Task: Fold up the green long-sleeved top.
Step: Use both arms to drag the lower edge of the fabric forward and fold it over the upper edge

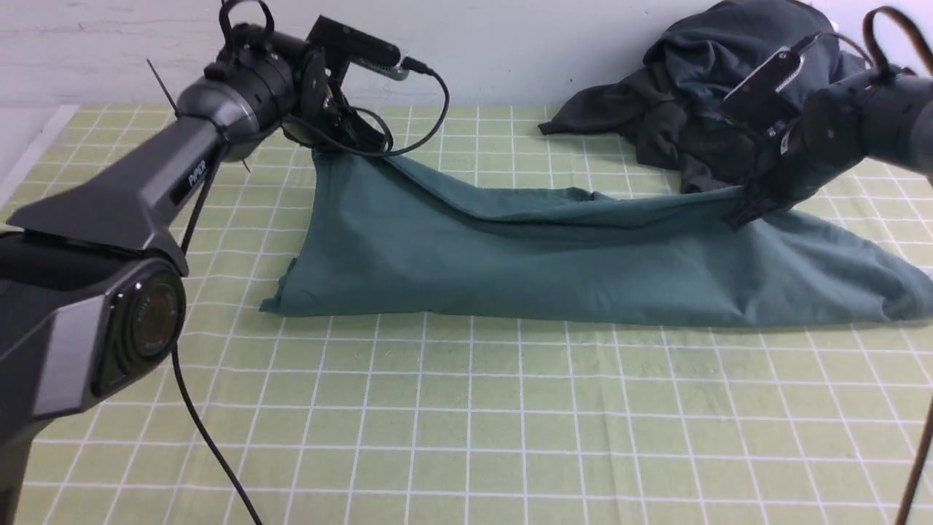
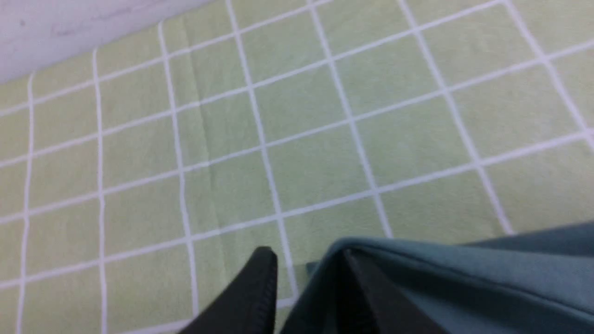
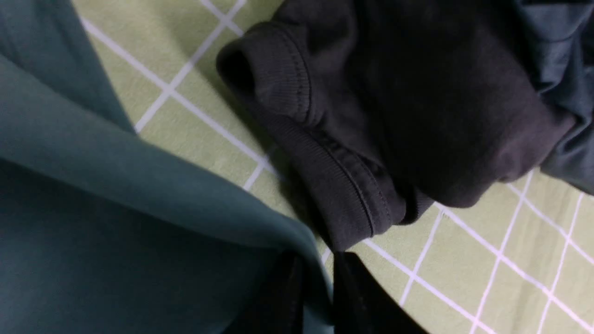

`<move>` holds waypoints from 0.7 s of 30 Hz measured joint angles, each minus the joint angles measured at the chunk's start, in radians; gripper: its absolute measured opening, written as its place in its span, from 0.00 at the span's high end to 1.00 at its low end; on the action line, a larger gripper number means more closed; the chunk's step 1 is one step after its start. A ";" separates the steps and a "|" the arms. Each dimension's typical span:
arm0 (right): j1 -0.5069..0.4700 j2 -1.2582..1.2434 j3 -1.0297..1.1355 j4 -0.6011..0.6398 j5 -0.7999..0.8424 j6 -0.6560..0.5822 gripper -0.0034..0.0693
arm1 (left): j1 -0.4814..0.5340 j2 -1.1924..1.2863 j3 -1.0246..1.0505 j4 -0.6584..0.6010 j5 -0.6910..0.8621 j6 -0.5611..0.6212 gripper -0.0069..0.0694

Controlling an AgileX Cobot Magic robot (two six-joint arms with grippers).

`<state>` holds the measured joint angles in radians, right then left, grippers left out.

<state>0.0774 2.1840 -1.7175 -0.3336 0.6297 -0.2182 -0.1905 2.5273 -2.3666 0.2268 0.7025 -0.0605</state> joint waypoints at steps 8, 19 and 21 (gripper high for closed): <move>-0.003 -0.005 -0.143 0.019 0.133 0.261 0.59 | 0.060 -0.025 -0.030 0.068 0.050 -0.295 0.29; 0.105 0.101 -0.174 0.755 0.274 -0.479 0.96 | 0.024 -0.111 -0.039 -0.356 0.429 0.233 0.75; 0.113 0.193 -0.188 0.889 0.122 -0.570 0.97 | 0.022 -0.089 -0.039 -0.460 0.514 0.313 0.87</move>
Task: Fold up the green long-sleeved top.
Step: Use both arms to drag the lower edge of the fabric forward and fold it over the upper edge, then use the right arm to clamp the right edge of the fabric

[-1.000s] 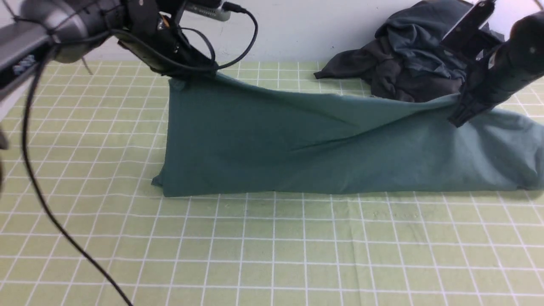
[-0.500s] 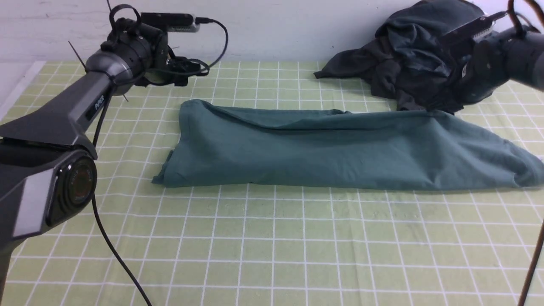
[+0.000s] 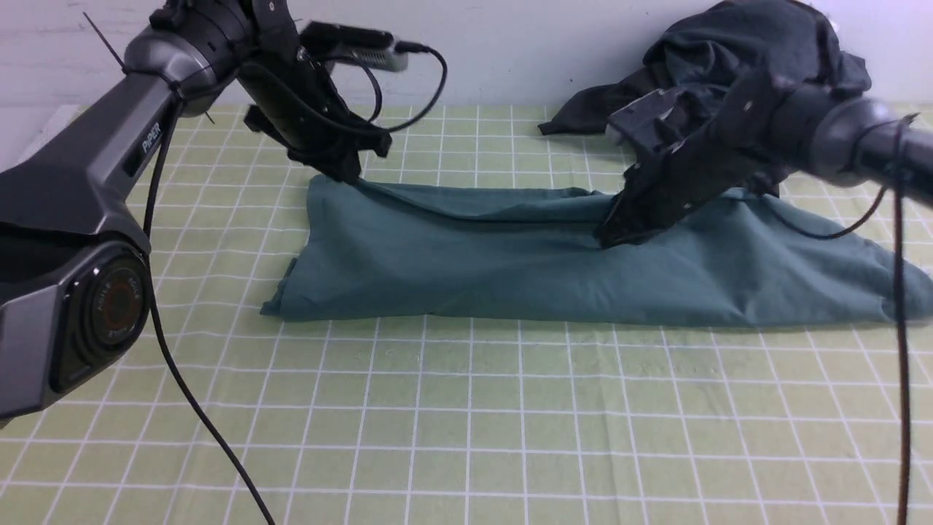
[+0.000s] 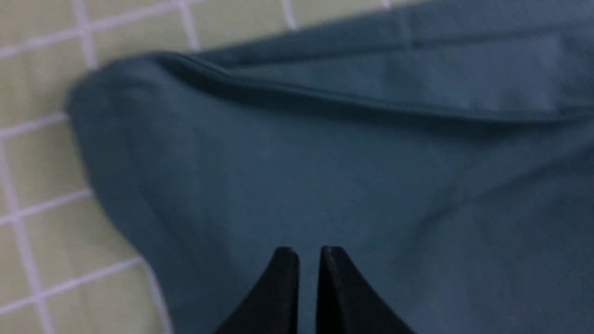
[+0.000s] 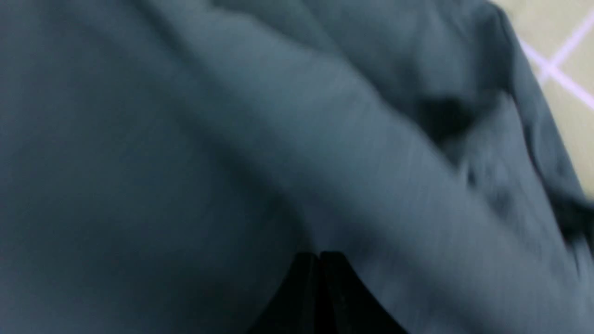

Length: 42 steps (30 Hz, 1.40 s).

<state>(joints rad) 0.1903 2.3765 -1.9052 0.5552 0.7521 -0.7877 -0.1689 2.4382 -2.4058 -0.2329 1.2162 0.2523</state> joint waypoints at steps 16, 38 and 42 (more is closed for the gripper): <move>-0.154 0.053 -0.231 -0.039 0.158 0.378 0.79 | -0.001 0.100 0.002 0.072 0.017 -0.034 0.91; -0.386 -0.478 0.419 -0.537 0.142 0.598 0.78 | 0.018 -0.380 0.277 0.119 0.019 -0.019 0.91; -0.443 -0.452 0.448 -0.538 0.115 0.625 0.62 | 0.016 -0.553 0.473 0.045 0.022 0.070 0.91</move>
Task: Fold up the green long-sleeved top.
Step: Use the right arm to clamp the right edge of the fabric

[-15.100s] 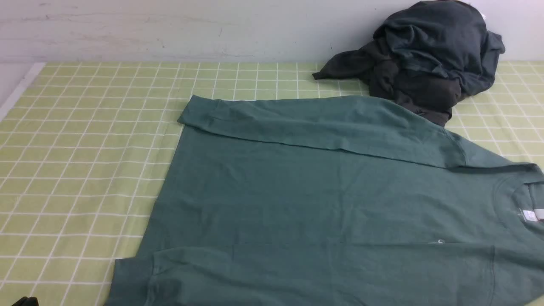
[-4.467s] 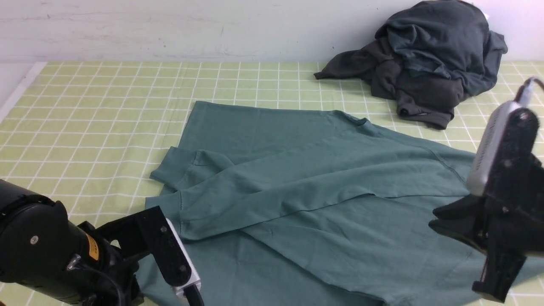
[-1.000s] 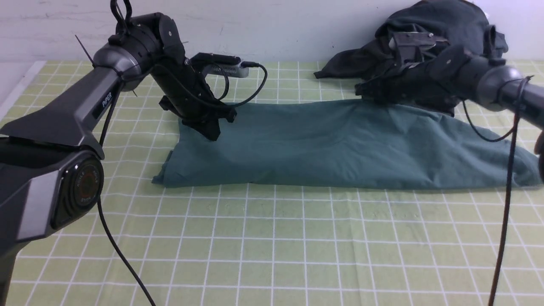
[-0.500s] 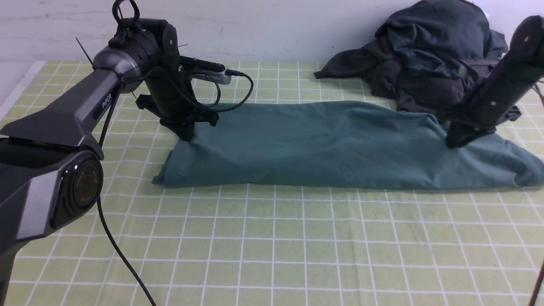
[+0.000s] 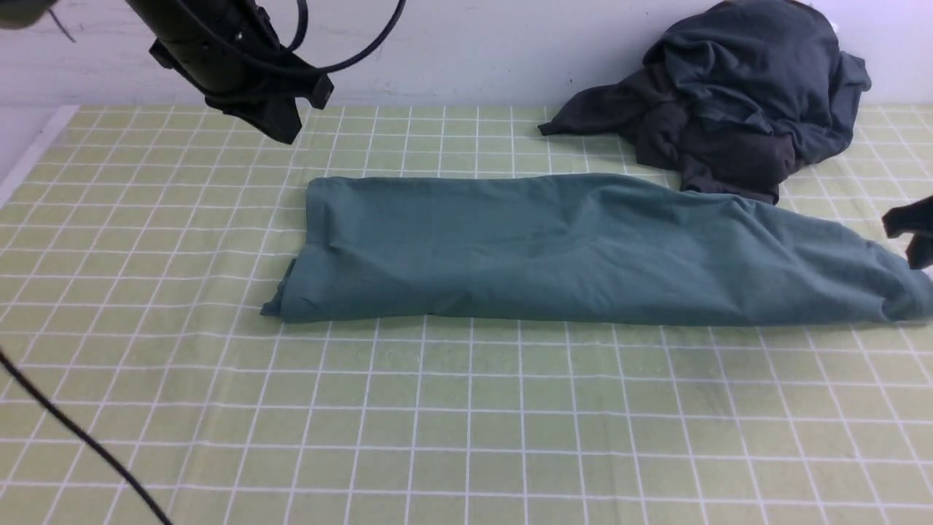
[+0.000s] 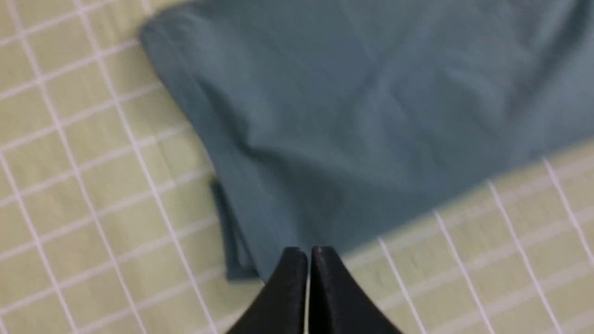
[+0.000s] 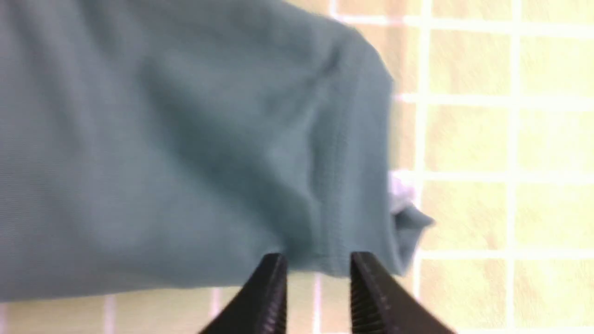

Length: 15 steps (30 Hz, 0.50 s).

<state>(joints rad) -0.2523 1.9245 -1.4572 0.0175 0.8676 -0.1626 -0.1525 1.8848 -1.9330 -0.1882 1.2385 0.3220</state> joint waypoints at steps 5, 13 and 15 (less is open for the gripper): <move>-0.060 0.066 0.001 0.014 -0.044 0.070 0.37 | 0.000 -0.203 0.217 -0.002 -0.002 0.031 0.91; -0.089 0.170 0.001 0.153 -0.095 0.072 0.36 | 0.000 -0.457 0.299 0.038 0.001 0.023 0.91; -0.088 0.170 -0.001 0.186 -0.102 0.041 0.48 | 0.000 -0.506 0.307 0.039 0.007 0.019 0.91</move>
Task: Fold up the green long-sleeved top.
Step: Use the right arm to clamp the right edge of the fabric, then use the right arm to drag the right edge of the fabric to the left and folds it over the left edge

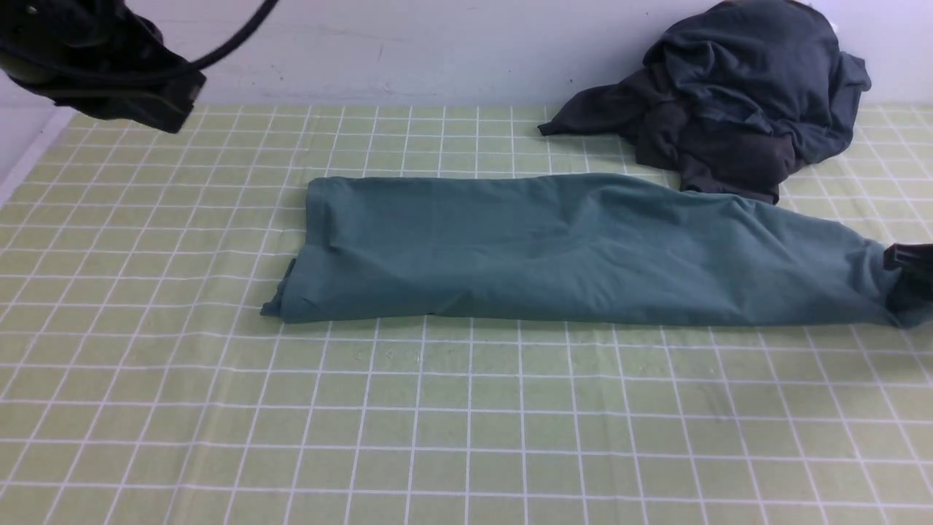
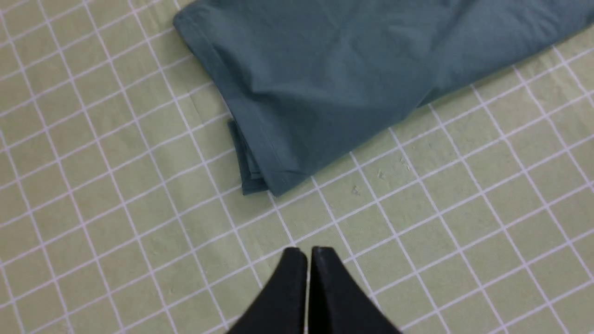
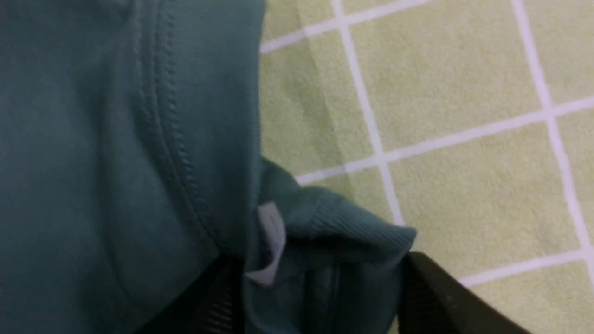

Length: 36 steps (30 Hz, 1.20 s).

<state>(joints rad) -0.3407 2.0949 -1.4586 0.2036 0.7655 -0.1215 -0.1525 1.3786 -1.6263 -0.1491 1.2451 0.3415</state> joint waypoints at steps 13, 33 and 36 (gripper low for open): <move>-0.051 -0.184 -0.161 -0.162 0.160 -0.042 0.94 | 0.000 -0.480 0.601 0.045 -0.026 -0.043 0.91; 0.837 -0.144 -0.201 0.252 -0.304 -0.187 0.94 | 0.000 -0.705 1.164 -0.056 -0.649 -0.072 0.91; 0.912 -0.037 -0.240 0.257 -0.371 -0.193 0.94 | 0.000 -0.711 1.165 -0.060 -0.643 -0.073 0.91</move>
<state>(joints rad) 0.5708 2.0583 -1.6990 0.4602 0.3944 -0.3144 -0.1525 0.6680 -0.4610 -0.2087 0.6020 0.2684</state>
